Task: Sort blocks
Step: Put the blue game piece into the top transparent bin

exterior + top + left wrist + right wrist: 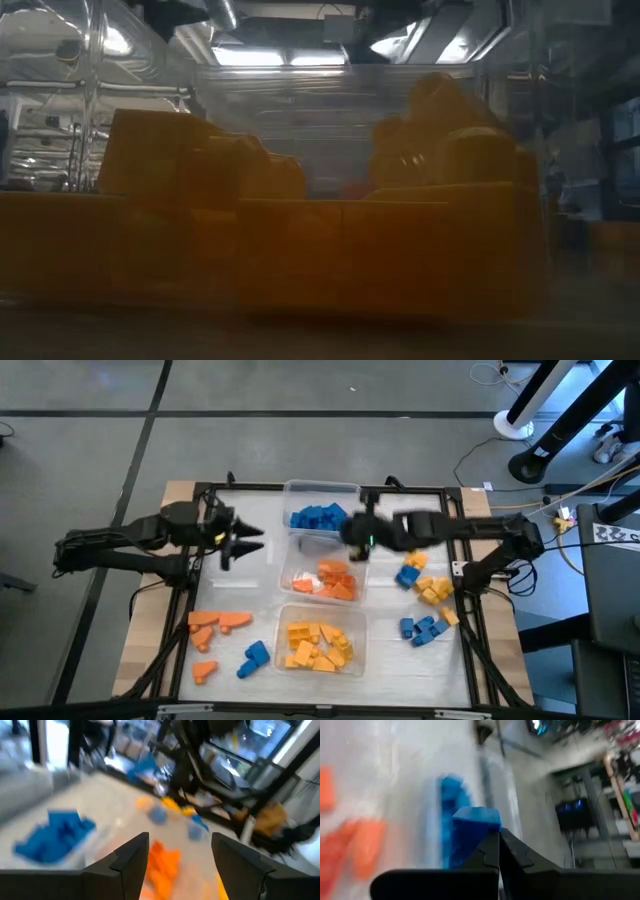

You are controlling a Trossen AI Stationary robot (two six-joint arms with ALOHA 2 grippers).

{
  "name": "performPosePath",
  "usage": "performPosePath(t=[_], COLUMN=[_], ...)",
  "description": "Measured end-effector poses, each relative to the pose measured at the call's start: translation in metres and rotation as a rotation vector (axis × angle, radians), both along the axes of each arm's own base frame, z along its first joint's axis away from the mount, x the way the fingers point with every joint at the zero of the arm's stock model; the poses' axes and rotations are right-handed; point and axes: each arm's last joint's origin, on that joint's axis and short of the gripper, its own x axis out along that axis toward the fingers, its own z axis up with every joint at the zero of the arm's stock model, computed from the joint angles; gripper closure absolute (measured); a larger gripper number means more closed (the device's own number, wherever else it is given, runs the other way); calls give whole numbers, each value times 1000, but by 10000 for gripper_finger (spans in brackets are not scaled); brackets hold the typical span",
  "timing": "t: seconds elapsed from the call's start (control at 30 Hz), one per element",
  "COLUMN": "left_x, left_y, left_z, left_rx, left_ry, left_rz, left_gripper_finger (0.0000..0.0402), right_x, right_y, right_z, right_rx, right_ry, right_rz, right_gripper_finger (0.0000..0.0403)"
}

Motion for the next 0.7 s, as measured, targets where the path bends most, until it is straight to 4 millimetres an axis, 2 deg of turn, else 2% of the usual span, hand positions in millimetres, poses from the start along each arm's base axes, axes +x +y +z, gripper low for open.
performPosePath(t=[0.17, 0.33, 0.5, 0.7], left_x=[-26, -42, -46, -38], left_y=[-14, -25, -33, -38], left_z=[-13, -29, -42, -50], left_rx=[-197, -374, -396, -339], left_ry=[155, 361, 510, 611], left_rz=[-88, -179, -227, -276], left_gripper_finger=[196, 196, 196, 196], right_x=[13, 18, 28, 42], right_y=[-67, -113, -138, -148], right_z=[4, -4, -24, -50], right_rx=[64, 169, 241, 318], right_ry=[-119, -199, -209, -182], right_rz=[44, 84, 68, 50], right_gripper_finger=[402, 402, 391, 352])
